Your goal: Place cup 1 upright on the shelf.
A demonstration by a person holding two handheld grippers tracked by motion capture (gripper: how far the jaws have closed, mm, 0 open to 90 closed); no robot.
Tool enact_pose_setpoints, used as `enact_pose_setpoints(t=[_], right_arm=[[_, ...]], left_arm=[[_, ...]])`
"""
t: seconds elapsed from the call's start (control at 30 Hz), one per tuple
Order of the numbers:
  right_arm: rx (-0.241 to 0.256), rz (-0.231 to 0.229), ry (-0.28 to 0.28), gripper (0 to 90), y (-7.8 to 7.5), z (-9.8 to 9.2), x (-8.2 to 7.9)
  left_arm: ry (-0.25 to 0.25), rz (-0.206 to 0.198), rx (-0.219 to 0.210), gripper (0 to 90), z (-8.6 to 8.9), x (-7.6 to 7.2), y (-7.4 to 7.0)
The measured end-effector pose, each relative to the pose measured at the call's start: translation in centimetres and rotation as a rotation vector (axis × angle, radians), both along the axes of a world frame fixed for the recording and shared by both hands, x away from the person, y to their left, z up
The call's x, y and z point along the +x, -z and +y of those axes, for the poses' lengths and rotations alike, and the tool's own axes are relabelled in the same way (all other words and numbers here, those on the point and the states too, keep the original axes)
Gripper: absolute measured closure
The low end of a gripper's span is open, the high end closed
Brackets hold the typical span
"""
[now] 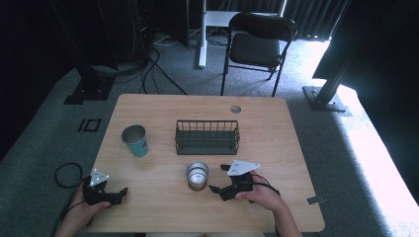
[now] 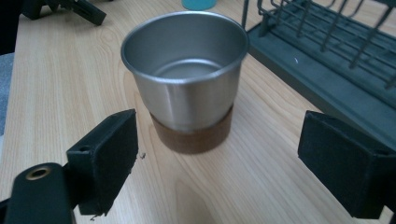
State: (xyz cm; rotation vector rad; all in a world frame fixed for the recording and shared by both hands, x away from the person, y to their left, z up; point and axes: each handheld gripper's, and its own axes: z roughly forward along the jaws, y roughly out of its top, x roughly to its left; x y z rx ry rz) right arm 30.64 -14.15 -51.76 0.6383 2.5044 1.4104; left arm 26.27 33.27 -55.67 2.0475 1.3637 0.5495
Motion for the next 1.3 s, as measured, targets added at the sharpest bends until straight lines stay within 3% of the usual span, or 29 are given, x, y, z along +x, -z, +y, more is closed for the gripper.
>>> enact_pose_setpoints(t=[0.43, 0.6, 1.17, 1.3], right_arm=[[0.018, -0.02, -0.047, 11.9, -0.4, 2.5, 0.5], [0.001, -0.031, -0.07, 11.9, -0.2, 3.5, 0.7], [0.013, -0.053, -0.113, 10.7, -0.2, 6.1, 2.0], [-0.007, -0.069, -0.117, 10.7, 0.0, 6.7, 2.1]], left_arm=[[0.0, 0.0, 0.0, 0.3, 0.0, 0.0, 0.0], [0.0, 0.0, 0.001, 0.3, 0.0, 0.0, 0.0], [0.0, 0.0, 0.0, 0.3, 0.0, 0.0, 0.0], [0.0, 0.0, 0.0, 0.3, 0.0, 0.0, 0.0]])
